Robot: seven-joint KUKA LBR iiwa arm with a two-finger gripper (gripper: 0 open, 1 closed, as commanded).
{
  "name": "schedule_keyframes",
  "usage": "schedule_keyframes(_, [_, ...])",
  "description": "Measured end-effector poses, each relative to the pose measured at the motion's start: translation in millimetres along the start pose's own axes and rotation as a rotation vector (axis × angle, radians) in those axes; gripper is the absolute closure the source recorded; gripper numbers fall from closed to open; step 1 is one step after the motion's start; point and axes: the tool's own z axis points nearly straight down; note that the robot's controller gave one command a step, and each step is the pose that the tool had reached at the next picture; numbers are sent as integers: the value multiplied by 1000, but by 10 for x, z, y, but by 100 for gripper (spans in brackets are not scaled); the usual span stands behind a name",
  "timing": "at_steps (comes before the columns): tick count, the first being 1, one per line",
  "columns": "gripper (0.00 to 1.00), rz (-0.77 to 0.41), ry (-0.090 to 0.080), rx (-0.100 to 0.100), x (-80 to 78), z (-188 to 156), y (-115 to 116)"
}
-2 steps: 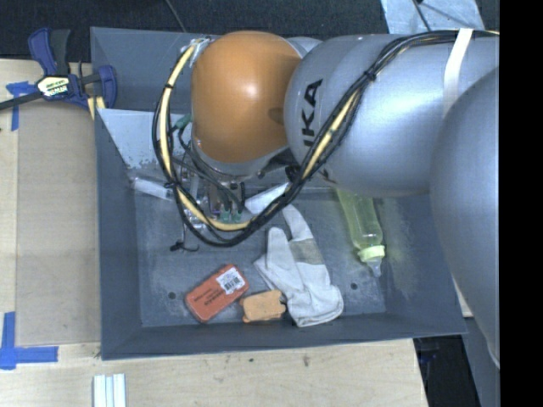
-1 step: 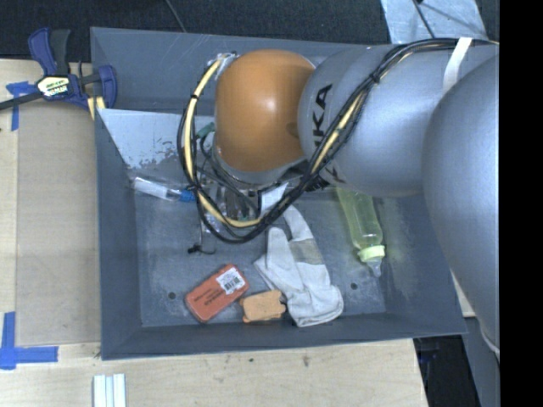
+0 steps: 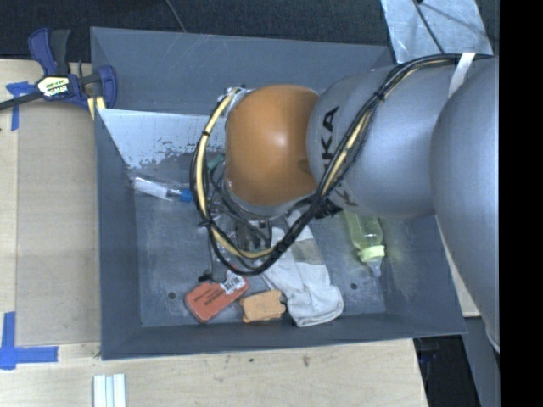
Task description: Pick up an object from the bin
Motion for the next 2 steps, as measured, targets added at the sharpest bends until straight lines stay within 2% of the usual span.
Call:
schedule_keyframes(1, [0, -3, -3, -4, 200, 339, -3])
schedule_keyframes(2, [0, 0, -1, -4, 224, 432, -42])
